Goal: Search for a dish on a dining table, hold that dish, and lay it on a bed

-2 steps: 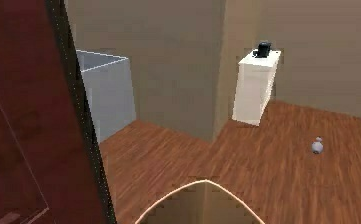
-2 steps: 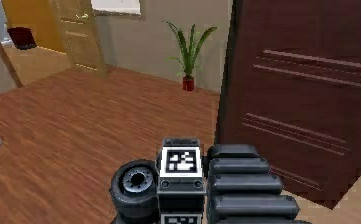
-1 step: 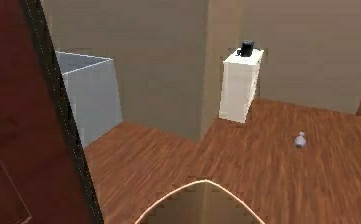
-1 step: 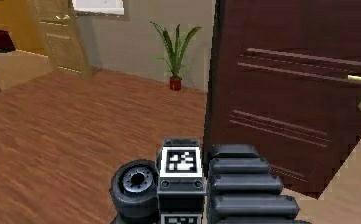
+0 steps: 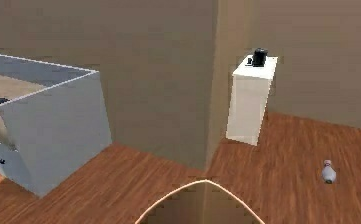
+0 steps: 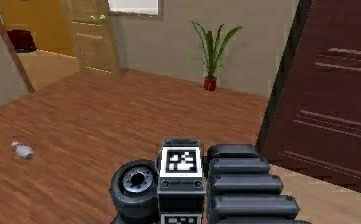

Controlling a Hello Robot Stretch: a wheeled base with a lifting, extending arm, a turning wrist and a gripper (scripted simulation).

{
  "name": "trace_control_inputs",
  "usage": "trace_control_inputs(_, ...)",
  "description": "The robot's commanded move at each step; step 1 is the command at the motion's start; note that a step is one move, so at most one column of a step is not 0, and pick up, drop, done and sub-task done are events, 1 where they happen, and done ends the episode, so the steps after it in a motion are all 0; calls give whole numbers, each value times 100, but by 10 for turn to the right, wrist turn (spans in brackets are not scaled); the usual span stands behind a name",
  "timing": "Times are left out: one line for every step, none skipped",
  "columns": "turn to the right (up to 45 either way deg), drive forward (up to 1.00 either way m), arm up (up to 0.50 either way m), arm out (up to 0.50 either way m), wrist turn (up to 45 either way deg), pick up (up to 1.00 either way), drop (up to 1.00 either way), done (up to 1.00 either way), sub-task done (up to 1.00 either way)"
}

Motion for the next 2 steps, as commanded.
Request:
trace_control_inputs(-150,0,0,0,0,0,0,0,0)
trace_control_inputs(0,20,0,0,0,0,0,0,0)
